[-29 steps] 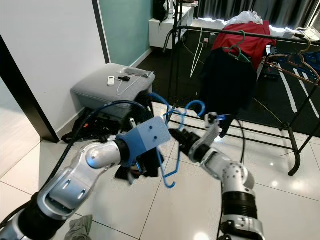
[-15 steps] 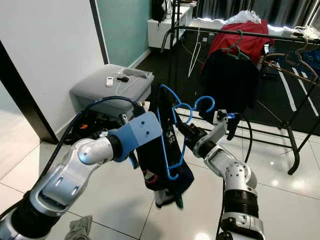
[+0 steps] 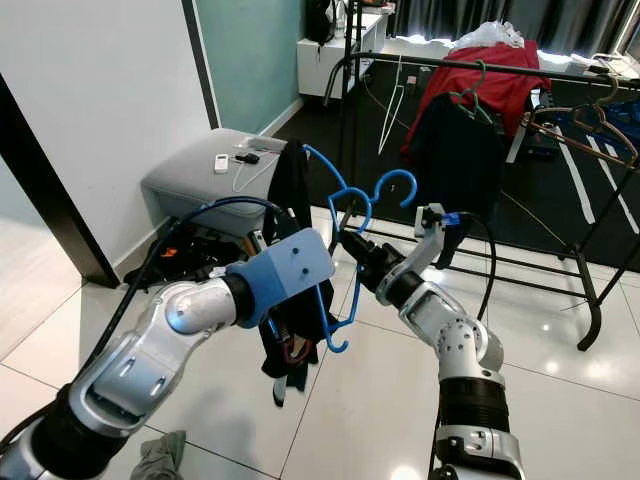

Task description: Hang hanger

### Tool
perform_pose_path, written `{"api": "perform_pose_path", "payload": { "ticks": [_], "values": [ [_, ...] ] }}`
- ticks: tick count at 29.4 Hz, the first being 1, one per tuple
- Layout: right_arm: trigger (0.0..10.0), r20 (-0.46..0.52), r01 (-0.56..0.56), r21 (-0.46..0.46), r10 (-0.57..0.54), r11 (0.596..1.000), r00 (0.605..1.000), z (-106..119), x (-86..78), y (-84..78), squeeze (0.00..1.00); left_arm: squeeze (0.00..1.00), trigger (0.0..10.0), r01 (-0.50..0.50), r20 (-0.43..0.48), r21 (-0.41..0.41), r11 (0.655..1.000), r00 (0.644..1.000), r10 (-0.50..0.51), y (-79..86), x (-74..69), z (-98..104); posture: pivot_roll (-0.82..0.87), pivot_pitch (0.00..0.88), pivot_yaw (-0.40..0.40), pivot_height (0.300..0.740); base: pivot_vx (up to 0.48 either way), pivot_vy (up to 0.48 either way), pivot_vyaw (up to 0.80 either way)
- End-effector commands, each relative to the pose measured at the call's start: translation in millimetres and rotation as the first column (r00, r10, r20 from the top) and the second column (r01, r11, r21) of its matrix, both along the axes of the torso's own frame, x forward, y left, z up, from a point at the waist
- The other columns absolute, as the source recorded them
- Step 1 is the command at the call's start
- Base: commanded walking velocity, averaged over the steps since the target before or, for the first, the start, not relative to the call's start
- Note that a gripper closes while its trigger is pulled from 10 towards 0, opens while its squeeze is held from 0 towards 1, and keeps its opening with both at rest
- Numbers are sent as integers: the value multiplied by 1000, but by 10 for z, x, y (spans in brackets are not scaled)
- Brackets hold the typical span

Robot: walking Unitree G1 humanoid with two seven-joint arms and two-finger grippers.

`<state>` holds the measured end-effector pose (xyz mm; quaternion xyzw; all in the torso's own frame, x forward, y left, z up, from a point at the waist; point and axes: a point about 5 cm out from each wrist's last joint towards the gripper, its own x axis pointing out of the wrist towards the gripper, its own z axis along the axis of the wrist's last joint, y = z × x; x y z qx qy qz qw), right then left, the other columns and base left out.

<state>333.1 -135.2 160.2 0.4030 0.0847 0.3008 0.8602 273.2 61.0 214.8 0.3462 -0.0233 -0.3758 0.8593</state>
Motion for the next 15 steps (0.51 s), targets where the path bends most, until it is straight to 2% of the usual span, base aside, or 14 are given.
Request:
{"api": "perform_pose_path", "payload": {
  "ticks": [1, 3, 4, 7, 8, 11, 15],
  "values": [
    [10000, 99, 2, 35, -5, 999, 995, 159, -12, -8, 0, 0, 10000, 25, -12, 10, 1000, 1000, -25, -38, -19, -64, 37, 0, -31, 740, 0, 0, 0],
    [10000, 204, -38, 111, 14, 993, 979, 339, -68, -25, 0, 0, 10000, -7, -20, 32, 999, 1000, 8, 5, 20, -116, 36, 0, -28, 740, 0, 0, 0],
    [10000, 204, -38, 111, 14, 993, 979, 339, -68, -25, 0, 0, 10000, -7, -20, 32, 999, 1000, 8, 5, 20, -116, 36, 0, -28, 740, 0, 0, 0],
    [10000, 311, -117, 139, 69, 983, 948, 526, -154, -35, 0, 0, 10000, -64, -31, 88, 994, 997, 67, 85, 77, -261, 32, 0, -25, 740, 0, 0, 0],
    [10000, 311, -117, 139, 69, 983, 948, 526, -154, -35, 0, 0, 10000, -64, -31, 88, 994, 997, 67, 85, 77, -261, 32, 0, -25, 740, 0, 0, 0],
    [10000, 349, -142, 104, 97, 984, 932, 577, -185, -26, 0, 0, 10000, -107, -59, 116, 987, 992, 114, 142, 108, -405, 32, 0, -25, 740, 0, 0, 0],
    [10000, 388, -174, -15, 166, 985, 907, 561, -237, 45, 0, 0, 10000, -149, -89, 113, 982, 983, 159, 169, 122, -511, 29, 0, -24, 740, 0, 0, 0]
  ]
}}
